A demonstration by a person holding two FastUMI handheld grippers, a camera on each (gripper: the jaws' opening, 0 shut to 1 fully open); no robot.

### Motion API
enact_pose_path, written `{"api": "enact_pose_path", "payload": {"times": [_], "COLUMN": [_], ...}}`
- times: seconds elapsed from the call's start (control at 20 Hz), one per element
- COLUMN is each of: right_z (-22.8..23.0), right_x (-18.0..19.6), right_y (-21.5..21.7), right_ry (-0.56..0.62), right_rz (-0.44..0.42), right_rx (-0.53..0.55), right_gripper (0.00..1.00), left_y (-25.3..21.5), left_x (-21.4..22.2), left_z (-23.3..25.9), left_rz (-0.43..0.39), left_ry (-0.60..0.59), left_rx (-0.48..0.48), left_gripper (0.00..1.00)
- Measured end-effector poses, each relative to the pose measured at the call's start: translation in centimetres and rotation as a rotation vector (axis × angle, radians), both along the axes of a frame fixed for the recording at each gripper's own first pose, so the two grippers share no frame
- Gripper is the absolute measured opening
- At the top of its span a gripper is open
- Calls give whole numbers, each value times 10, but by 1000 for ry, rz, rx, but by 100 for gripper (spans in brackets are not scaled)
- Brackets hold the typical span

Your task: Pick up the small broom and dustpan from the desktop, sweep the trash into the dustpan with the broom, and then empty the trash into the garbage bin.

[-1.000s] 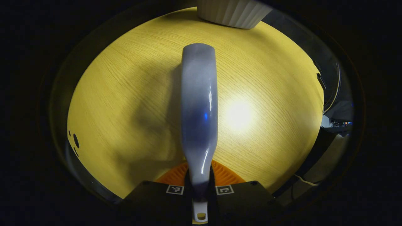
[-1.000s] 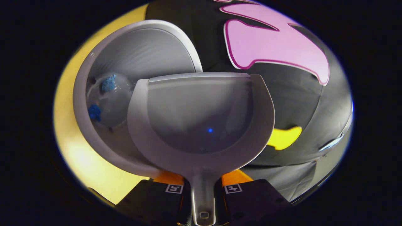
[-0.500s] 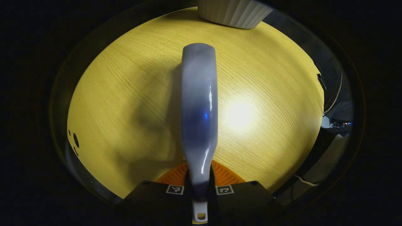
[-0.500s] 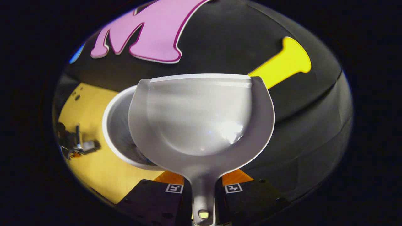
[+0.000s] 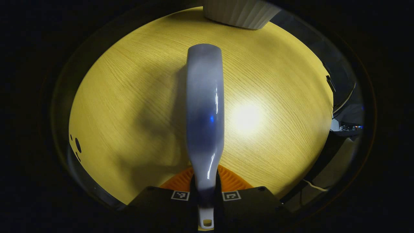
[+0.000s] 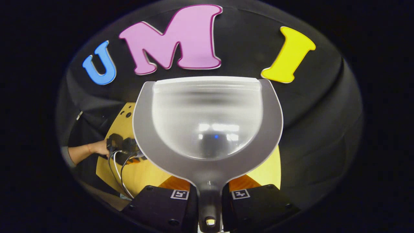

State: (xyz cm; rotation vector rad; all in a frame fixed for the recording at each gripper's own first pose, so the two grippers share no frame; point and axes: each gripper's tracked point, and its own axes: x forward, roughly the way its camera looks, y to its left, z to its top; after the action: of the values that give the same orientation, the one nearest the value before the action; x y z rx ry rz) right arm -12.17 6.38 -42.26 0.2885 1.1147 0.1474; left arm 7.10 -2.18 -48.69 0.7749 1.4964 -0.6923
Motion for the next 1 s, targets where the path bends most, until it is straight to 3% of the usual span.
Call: {"api": "enact_pose_path", "payload": {"times": [0.35,0.6,0.8,1.0], "right_z": [-46,-83,-136,-172], "right_x": [-36,-55,-79,-93], "right_y": [1,-2,13,27], "right_ry": [151,258,314,368], "right_rz": [156,142,162,180], "right_rx": [12,64,-29,-56], "right_gripper": [33,33,33,33], "left_y": [0,0,1,1], "left_x": [0,0,0,0], "left_z": [-1,-1,-1,-2], "left_rz": [2,7,9,10], "left_ry": [0,-4,-4,-5], "left_rx": [0,0,4,3], "left_gripper": [22,22,22,22]}}
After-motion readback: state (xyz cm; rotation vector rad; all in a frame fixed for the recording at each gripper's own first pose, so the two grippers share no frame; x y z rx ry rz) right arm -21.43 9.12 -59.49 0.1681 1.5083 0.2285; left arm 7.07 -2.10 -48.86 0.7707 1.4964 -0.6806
